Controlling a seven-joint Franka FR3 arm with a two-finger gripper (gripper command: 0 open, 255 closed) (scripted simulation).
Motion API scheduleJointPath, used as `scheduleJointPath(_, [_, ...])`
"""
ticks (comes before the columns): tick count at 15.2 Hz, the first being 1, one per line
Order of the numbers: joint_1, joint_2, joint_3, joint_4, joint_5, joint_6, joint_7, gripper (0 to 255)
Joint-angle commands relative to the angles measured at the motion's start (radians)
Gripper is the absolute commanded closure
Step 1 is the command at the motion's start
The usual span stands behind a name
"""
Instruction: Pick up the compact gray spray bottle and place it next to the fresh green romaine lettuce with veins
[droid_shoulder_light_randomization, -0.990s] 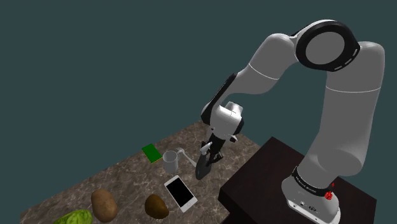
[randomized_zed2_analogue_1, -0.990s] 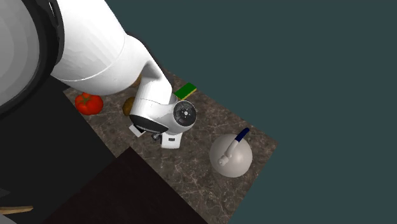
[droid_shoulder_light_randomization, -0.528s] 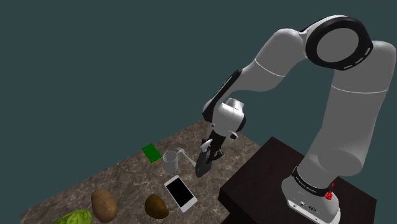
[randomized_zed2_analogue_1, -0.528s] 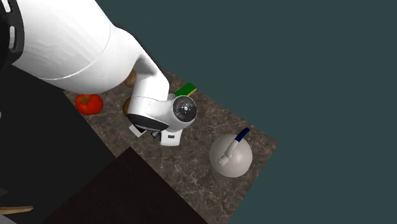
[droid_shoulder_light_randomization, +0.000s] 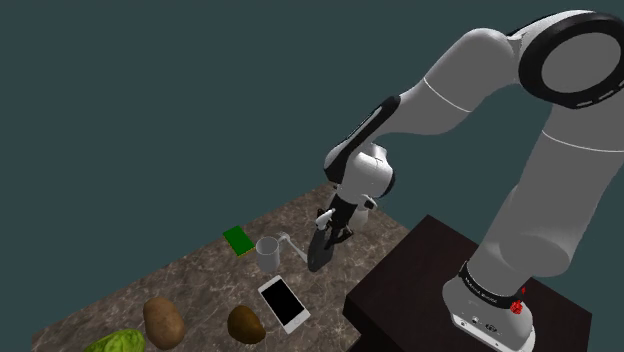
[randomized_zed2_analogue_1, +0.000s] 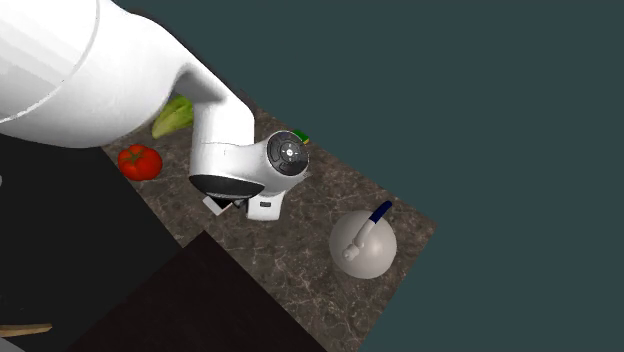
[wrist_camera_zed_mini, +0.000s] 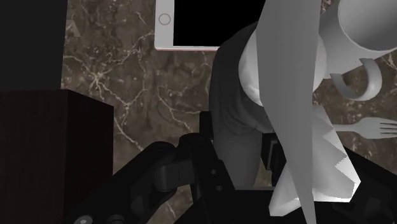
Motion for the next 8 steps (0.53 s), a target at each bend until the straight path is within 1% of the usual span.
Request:
scheduleJointPath(1, [0.0,-0.034,-0.003,-0.011,-0.032,-0.015,0.037,255])
scheduleJointPath(8, [-0.006,-0.149,-0.013,-0.036,-0.144,-0.077,0.165,255])
